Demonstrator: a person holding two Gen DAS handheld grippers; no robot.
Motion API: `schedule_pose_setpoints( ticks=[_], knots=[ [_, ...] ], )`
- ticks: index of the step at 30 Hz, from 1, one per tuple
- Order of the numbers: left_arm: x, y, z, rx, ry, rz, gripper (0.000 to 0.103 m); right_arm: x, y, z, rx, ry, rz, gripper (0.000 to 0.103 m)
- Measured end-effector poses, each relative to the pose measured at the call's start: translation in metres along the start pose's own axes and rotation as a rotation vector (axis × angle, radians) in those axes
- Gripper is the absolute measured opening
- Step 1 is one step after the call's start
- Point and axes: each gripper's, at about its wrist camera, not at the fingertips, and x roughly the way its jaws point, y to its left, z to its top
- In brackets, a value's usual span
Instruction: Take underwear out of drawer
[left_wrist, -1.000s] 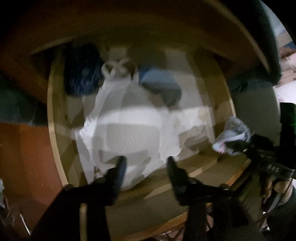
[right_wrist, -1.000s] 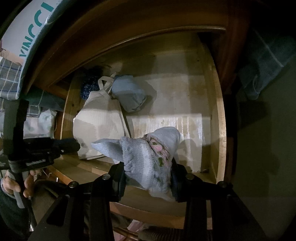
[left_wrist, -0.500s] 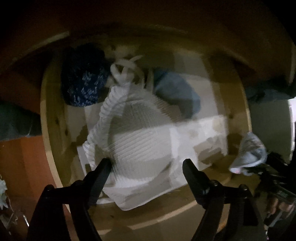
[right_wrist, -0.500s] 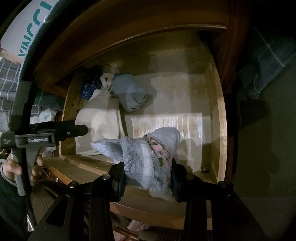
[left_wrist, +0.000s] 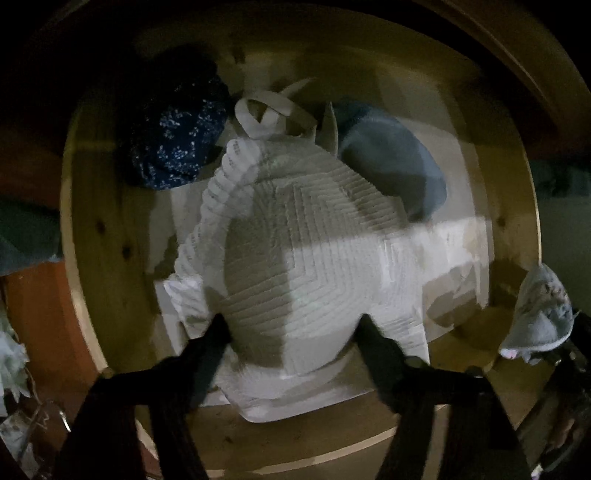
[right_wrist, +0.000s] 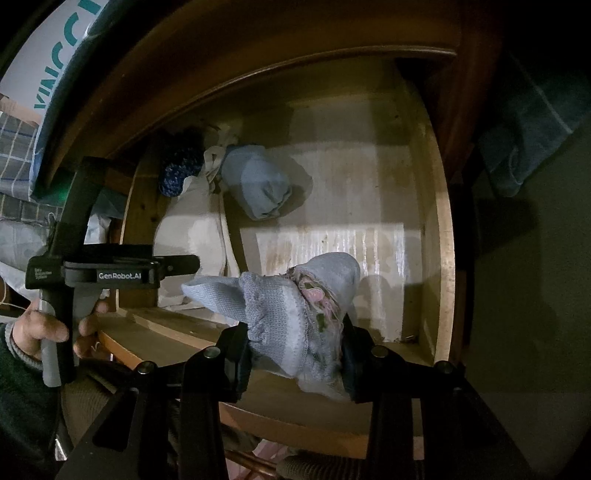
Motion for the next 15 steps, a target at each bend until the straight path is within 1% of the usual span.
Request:
schedule_pose_setpoints(
  ticks=[1,3,6,13,15],
  knots=[
    [0.0,0.0,-0.002,-0.008,0.005,-0.019,0.048,0.0,0.0,0.0,0.001,-0.002,-0.001,0.037],
    [-0.004,-0.002,-0.005,-0.018,-0.006,-0.004,0.037,0.0,0.0,-0.001,0.001,-0.006,-0.003,0.037],
    [-0.012,-0.005,-0.011,-0.013,-0.028,0.0,0.029,-0.001,0.001,-0.002,-0.002,-0.013,-0.008,0.037],
    [-0.035,-0.01,-0.026,0.001,-0.079,0.016,0.027,-0.002,0.001,-0.004,-0.002,-0.017,-0.013,0.037],
    [-0.04,-0.01,-0.03,0.002,-0.088,0.008,0.027,-0.001,0.002,-0.003,-0.003,-0.016,-0.017,0.037]
  ],
)
